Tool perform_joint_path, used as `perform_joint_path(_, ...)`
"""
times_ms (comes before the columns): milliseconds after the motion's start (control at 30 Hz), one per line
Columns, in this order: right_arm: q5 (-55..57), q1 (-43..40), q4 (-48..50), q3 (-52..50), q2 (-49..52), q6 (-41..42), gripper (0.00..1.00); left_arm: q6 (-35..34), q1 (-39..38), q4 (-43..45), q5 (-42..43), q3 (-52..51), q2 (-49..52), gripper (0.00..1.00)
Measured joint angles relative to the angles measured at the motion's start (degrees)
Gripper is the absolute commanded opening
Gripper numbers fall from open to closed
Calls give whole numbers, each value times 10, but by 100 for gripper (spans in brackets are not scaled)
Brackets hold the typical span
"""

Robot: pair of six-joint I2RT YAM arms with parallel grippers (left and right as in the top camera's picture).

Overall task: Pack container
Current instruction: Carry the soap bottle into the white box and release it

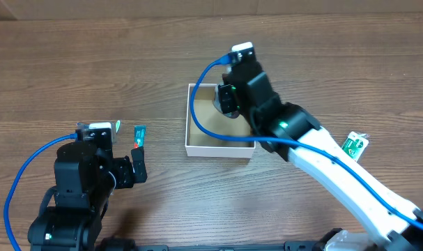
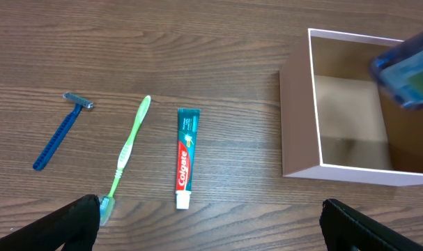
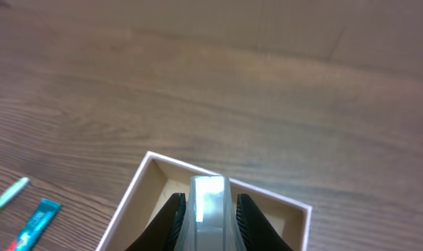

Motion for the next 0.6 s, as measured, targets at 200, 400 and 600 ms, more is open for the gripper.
perform_joint_path(200,0,0,35,0,43,40,4,0,0,-1,0,0,0,100)
perform_joint_path(400,2,0,58,0,54,91,4,0,0,-2,0,0,0,100)
perform_joint_path(600,2,0,57,0,89,118,4,0,0,-3,0,0,0,100)
